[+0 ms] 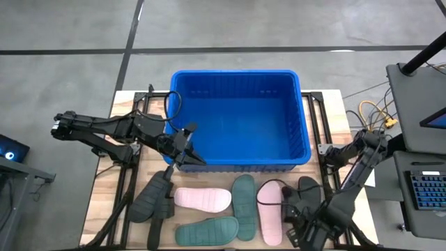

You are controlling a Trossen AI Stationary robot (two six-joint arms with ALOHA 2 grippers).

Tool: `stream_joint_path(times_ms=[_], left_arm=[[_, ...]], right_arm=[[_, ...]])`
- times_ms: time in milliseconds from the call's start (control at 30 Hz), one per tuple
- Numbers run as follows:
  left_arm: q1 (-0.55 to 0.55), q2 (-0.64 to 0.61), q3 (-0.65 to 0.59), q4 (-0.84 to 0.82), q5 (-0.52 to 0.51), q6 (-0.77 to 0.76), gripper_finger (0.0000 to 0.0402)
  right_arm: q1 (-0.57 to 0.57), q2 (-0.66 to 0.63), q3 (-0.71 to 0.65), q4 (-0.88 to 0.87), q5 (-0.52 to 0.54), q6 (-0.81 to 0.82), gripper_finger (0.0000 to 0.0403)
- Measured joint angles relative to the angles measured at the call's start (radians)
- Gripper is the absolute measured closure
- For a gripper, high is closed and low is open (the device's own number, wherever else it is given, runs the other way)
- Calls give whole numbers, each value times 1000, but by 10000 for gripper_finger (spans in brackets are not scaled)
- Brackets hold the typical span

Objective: Pick and place slides into bin
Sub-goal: Put the black slide into the bin

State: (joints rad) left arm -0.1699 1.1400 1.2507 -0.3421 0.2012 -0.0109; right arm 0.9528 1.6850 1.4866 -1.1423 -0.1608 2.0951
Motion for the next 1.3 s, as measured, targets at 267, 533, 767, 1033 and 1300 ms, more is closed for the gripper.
stream_joint_path(times_ms=[267,533,767,1033,1300], left_arm=[[0,0,0,0,-5,2,402],[0,0,-1,21,-33,2,402],[0,0,-1,29,-32,1,402],[0,0,-1,92,-33,0,402],[0,-4,-1,145,-33,1,402]], right_arm=[[8,-90,141,-12,3,-61,354],[10,-100,401,-158,131,-100,359],[-7,-100,612,-321,670,-187,360],[-102,-113,765,-363,995,-523,361],[-187,-176,863,-319,952,-822,361]])
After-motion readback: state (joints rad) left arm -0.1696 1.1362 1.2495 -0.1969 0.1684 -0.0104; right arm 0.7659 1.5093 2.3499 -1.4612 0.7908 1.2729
